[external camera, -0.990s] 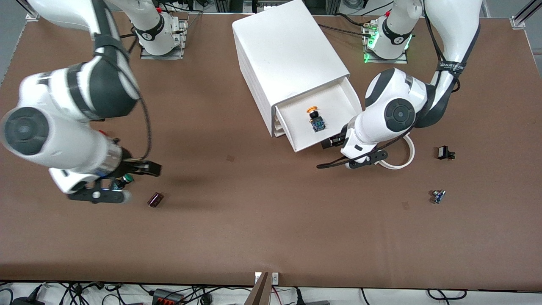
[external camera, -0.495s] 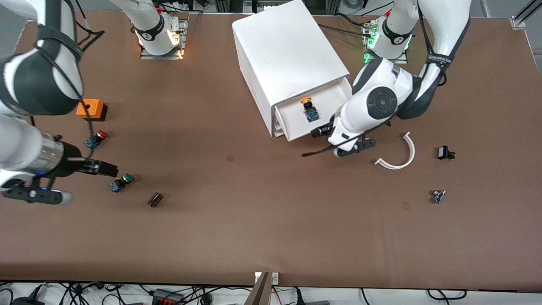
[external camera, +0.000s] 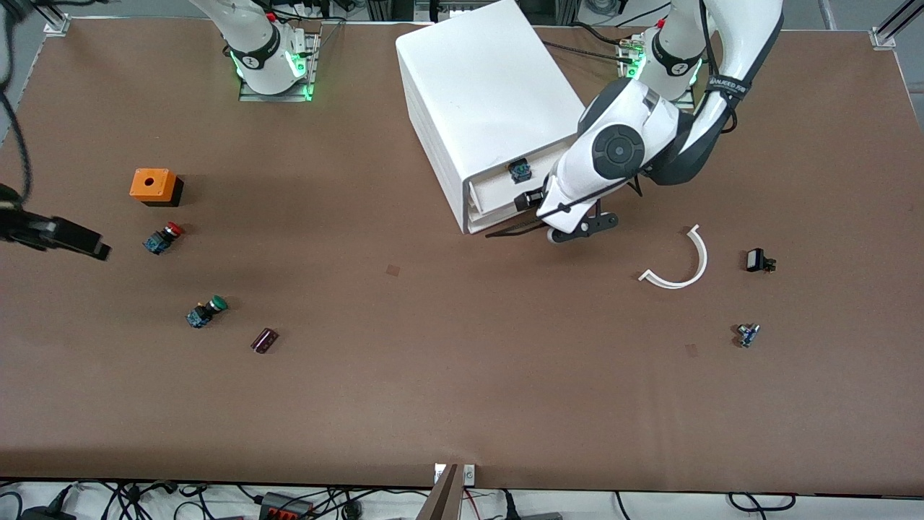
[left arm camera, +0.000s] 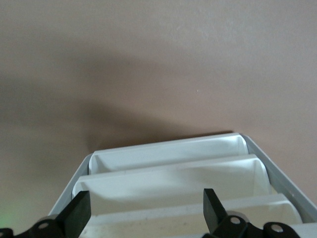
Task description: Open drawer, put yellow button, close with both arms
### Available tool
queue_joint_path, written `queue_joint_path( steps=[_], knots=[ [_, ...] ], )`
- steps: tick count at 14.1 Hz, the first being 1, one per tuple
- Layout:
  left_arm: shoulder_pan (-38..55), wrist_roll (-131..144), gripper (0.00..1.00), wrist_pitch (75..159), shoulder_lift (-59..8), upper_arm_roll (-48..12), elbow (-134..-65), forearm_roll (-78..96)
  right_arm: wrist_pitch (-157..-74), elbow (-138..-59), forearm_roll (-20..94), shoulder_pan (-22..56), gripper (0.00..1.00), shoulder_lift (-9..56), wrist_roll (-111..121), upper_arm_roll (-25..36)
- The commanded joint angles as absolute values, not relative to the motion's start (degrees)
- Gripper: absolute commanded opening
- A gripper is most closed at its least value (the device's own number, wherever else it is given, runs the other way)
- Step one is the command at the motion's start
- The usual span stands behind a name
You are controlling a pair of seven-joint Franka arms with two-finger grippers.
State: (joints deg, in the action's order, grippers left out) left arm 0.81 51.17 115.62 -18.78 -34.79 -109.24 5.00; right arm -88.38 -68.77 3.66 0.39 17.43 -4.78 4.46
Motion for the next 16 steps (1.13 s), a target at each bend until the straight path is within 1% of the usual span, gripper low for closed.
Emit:
queue_joint_path(
  steps=[1, 6, 8, 10, 12, 14, 16],
  knots=[
    [-0.1, 53.7, 1.00, 114.7, -16.3, -38.0, -111.2, 4.4, -89.6, -74.7, 3.8, -2.1, 1.00, 11.9, 0.6, 3.0],
    [-0.2, 55.4, 1.00, 114.6, -16.3, -40.2, -112.2, 4.5, -86.9, -76.0, 1.2, -2.0, 1.00, 10.7, 3.3, 3.2],
    [-0.3, 55.3, 1.00, 114.3, -16.3, -40.2, -112.0, 4.4, -89.3, -82.2, 0.4, -2.0, 1.00, 6.9, 3.3, 3.1],
    [-0.4, 54.5, 1.00, 114.3, -16.2, -39.8, -111.5, 3.8, -94.0, -89.9, 0.4, -1.9, 1.00, 2.2, 3.1, 3.0],
    [-0.8, 54.2, 1.00, 114.3, -16.2, -39.5, -110.2, 0.6, -94.0, -90.7, 0.4, -1.4, 1.00, 1.3, 1.9, 2.7],
    [-3.2, 53.0, 1.00, 112.7, -16.1, -39.6, -108.5, -7.2, -94.0, -90.4, 0.4, -1.3, 1.00, 1.4, 2.5, 2.6],
    [-4.2, 50.1, 1.00, 107.8, -16.1, -39.5, -106.1, -14.5, -94.0, -90.3, 0.4, -1.4, 1.00, 1.5, 2.7, 2.6]
  ],
)
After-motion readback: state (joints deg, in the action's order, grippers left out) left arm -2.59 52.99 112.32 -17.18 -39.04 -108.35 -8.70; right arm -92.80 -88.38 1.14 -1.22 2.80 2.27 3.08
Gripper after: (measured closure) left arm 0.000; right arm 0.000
